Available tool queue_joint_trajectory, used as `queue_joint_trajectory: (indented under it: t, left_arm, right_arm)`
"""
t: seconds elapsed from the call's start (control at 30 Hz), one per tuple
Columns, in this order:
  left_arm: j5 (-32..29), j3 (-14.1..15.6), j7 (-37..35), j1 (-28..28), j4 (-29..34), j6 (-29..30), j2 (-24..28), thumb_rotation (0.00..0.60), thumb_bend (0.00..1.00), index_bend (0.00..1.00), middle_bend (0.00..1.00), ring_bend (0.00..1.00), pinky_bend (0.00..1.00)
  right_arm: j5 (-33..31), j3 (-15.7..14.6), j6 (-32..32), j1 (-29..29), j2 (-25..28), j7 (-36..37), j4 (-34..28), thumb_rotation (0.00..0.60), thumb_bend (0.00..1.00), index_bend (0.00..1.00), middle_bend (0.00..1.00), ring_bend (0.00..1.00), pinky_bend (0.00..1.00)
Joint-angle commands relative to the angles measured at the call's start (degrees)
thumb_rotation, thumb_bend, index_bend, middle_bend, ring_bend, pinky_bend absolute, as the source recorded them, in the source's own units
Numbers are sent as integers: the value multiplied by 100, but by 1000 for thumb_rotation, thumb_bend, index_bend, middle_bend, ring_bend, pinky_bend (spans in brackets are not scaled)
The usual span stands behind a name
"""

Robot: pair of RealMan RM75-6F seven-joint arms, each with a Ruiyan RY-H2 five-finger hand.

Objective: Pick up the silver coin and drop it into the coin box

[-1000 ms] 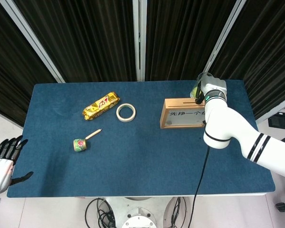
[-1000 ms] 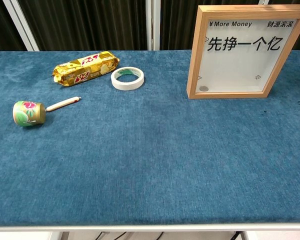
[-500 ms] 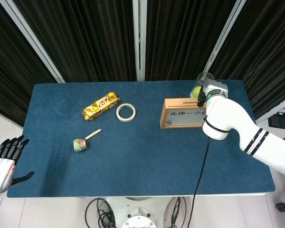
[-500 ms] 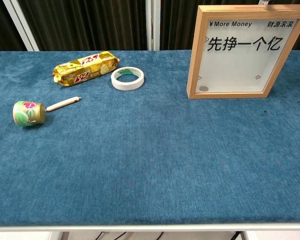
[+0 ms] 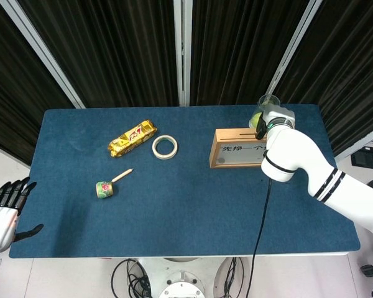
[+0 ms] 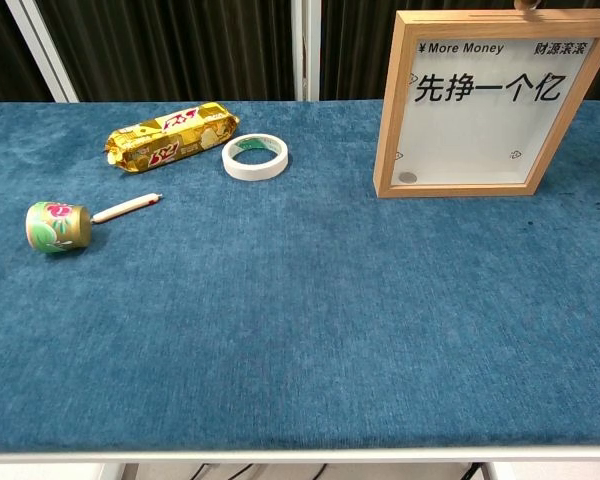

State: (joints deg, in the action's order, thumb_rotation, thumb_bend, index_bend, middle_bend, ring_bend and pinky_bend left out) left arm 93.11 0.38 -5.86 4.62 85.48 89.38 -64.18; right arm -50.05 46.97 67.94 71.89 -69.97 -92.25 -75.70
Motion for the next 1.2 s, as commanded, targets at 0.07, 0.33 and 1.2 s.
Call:
queue_joint_trajectory:
  t: [0.07, 0.33, 1.2]
  left_arm:
    - [-5, -3, -3, 0, -3, -1, 2, 600, 98, 78, 0, 0, 0]
    - [-29, -8, 0, 1, -8, -16, 7, 600, 98, 78, 0, 0, 0]
    - [-57, -21, -7, -14, -19, -4, 22, 600, 97, 78, 0, 0, 0]
  right_arm:
    - [78, 87, 56, -34, -94, -80, 58, 600, 346, 736, 65, 0, 0]
    - [234, 272, 120, -105, -218, -153, 114, 600, 345, 733, 65, 0, 0]
    - [406, 713, 203, -288, -418, -373, 59, 600, 346, 172, 21, 0, 0]
